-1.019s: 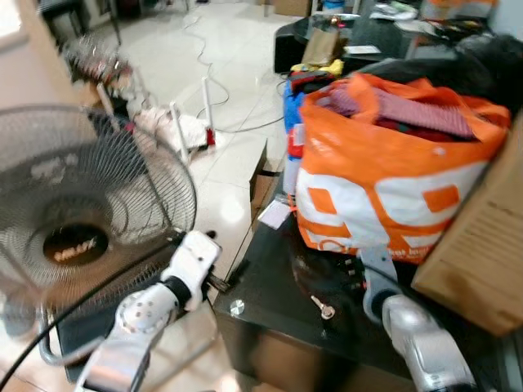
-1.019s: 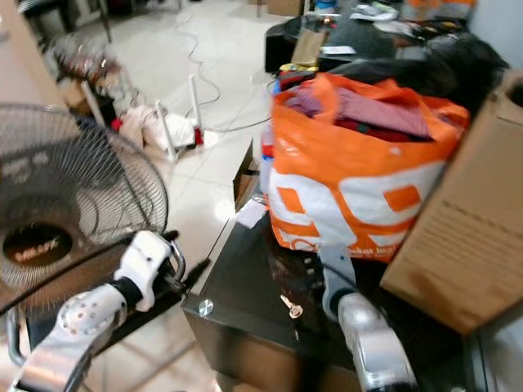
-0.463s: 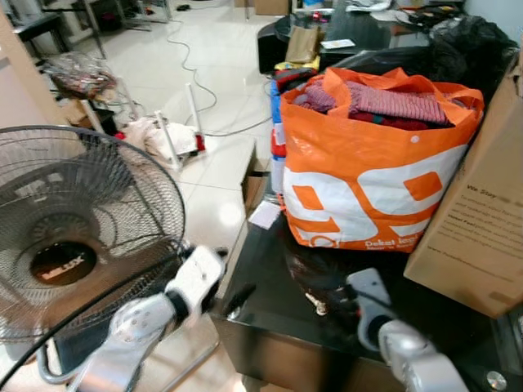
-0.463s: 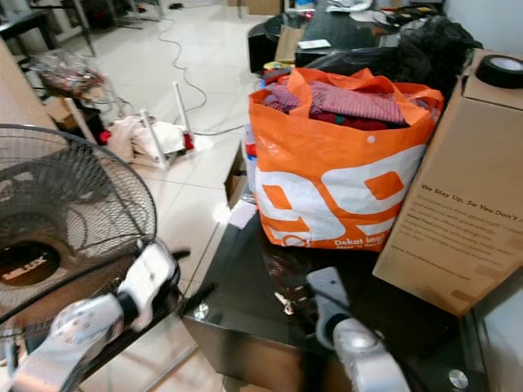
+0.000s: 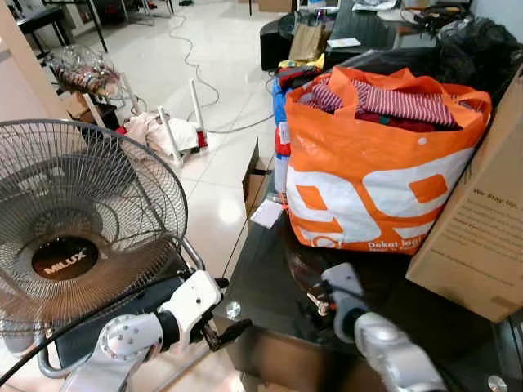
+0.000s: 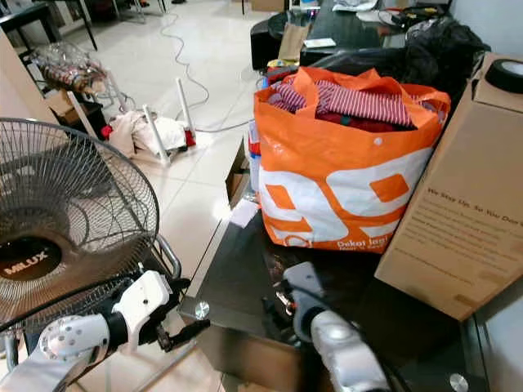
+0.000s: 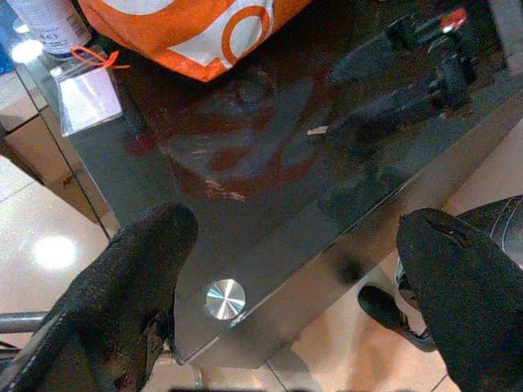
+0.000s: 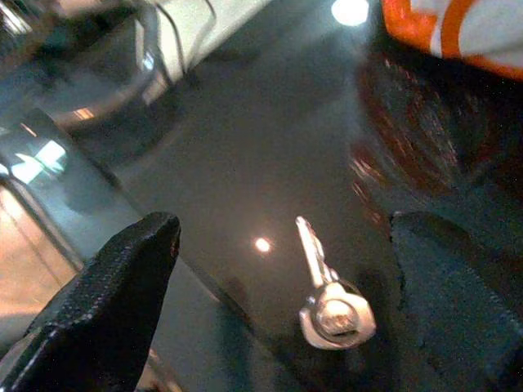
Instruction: Hang keys on a hook
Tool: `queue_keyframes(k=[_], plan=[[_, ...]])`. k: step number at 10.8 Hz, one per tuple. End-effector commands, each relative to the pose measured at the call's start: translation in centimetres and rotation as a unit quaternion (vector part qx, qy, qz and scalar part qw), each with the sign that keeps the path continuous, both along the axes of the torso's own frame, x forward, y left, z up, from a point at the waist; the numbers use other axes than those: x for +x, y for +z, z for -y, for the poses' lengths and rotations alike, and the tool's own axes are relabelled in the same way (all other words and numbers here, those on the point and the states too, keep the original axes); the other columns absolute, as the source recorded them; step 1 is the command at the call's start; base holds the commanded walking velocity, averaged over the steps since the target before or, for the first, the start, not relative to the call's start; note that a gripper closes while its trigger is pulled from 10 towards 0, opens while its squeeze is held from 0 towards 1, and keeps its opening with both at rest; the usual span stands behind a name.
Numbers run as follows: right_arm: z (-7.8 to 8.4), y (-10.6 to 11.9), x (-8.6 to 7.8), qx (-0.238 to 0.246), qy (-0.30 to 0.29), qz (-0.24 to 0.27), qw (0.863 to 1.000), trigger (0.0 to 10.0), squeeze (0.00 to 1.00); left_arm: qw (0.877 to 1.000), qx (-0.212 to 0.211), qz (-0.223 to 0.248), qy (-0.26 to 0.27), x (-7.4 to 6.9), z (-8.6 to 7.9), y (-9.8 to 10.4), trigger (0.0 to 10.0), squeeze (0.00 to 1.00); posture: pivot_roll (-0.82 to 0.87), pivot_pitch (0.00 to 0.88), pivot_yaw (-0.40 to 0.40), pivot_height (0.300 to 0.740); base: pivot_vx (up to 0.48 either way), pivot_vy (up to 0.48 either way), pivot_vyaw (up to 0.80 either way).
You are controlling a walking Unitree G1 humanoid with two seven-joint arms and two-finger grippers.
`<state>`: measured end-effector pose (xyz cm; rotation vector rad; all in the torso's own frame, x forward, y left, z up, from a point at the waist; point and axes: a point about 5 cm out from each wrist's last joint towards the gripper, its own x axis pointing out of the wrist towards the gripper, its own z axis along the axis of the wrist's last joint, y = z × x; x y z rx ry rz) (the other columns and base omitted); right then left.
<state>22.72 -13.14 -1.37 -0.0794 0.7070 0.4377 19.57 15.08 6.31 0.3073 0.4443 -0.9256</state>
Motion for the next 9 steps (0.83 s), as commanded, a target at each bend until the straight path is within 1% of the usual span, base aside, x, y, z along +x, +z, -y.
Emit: queue_keyframes(k=[1,2,3,4,5,6,7,9], plan=[[0.3,-0.5,0.2,-0.028,-0.008,-0.003,1.0,10.0,1.0,1.0,0.004,0.004,-0.005,0.1,-0.2,0.4,10.0,0.0,-0.11,0.0,0.059,0.74,0.0,0.0,0.0],[0.2,-1.5,0.0,-0.04,-0.006,-0.024,0.999,10.0,0.81,1.0,0.005,0.003,-0.007,0.1,-0.2,0.5,10.0,0.0,-0.11,0.0,0.065,0.74,0.0,0.0,0.0],[-0.1,-2.0,-0.3,-0.038,0.003,-0.033,0.999,10.0,0.0,1.0,0.005,0.002,-0.009,0.1,-0.2,0.5,10.0,0.0,-0.11,0.0,0.067,0.74,0.0,0.0,0.0],[-0.6,-2.4,-0.5,-0.026,0.012,-0.039,0.999,10.0,0.0,1.0,0.006,0.002,-0.012,0.2,-0.2,0.5,10.0,0.0,-0.11,0.0,0.069,0.74,0.0,0.0,0.0],[-0.8,-2.6,-0.5,-0.027,0.011,-0.041,0.999,10.0,0.0,1.0,0.006,0.002,-0.014,0.2,-0.2,0.5,10.0,0.0,-0.11,0.0,0.069,0.74,0.0,0.0,0.0],[-0.7,-2.8,-0.4,-0.029,0.007,-0.043,0.999,3.1,0.0,1.0,0.006,0.001,-0.014,0.3,-0.2,0.5,10.0,0.0,-0.1,0.0,0.069,0.74,0.0,0.0,0.0],[-0.7,-2.8,-0.4,-0.03,0.007,-0.043,0.999,0.0,0.0,1.0,0.006,0.001,-0.014,0.3,-0.3,0.5,10.0,0.0,-0.1,0.0,0.068,0.74,0.0,0.0,0.0],[-0.8,-2.9,-0.1,-0.021,0.007,-0.035,0.999,0.0,0.0,1.0,0.006,0.001,-0.014,0.3,-0.4,0.4,10.0,0.0,-0.1,0.0,0.067,0.74,0.0,0.0,0.0]])
